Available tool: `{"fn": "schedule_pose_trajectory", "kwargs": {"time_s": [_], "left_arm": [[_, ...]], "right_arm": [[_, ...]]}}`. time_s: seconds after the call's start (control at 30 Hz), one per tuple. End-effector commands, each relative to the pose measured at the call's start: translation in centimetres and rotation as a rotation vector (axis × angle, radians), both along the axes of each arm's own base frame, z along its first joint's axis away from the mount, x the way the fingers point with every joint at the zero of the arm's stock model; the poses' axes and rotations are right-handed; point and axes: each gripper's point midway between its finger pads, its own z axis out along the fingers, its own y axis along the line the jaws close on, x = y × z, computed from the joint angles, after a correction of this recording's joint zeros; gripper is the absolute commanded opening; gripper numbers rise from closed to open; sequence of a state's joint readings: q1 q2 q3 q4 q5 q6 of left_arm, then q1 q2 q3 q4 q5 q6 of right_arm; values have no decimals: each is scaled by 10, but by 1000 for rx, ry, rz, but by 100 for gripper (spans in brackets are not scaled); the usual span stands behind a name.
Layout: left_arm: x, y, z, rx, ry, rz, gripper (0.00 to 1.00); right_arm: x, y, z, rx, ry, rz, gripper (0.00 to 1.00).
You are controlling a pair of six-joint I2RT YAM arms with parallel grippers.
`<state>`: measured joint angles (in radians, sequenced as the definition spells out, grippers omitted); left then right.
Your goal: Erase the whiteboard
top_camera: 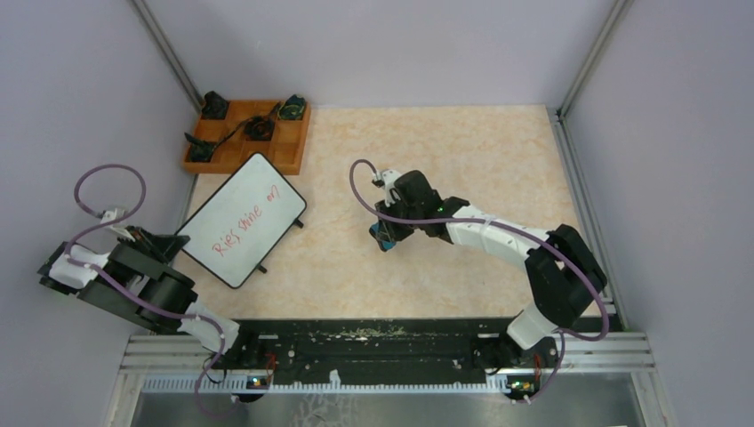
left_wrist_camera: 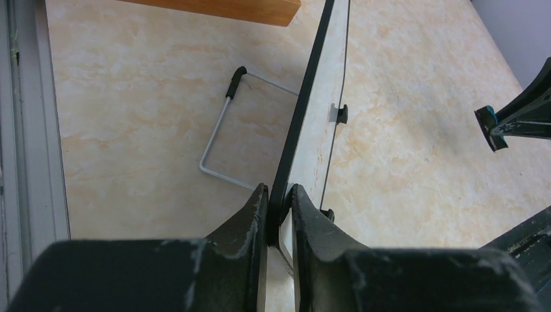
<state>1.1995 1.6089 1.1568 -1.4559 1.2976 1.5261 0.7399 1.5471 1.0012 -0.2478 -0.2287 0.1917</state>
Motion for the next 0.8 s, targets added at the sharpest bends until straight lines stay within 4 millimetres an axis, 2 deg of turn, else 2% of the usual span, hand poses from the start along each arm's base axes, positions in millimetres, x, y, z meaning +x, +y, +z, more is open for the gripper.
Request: {"fn": "schedule_pose_trajectory", "kwargs": {"time_s": [0.0,0.17,0.23,0.4,0.67,0.77], "left_arm": [[-2,16,-12,44,-4,10,0],[-3,15,-15,54,6,3,0],[-3,15,-16,54,8,1,0],[-3,17,-16,58,9,0,0],[-3,18,-15,68,11,-1,0],[-3,18,-14,74,9,-2,0]], "right_arm": [[24,31,36,82,-114,26,0],[36,53,47,122,-141,57,0],[41,64,41,118,-145,71,0],[58,91,53,117,-274,96,0],[88,135,82,196,-456,80,0],[100,150,99,267,-516,68,0]]}}
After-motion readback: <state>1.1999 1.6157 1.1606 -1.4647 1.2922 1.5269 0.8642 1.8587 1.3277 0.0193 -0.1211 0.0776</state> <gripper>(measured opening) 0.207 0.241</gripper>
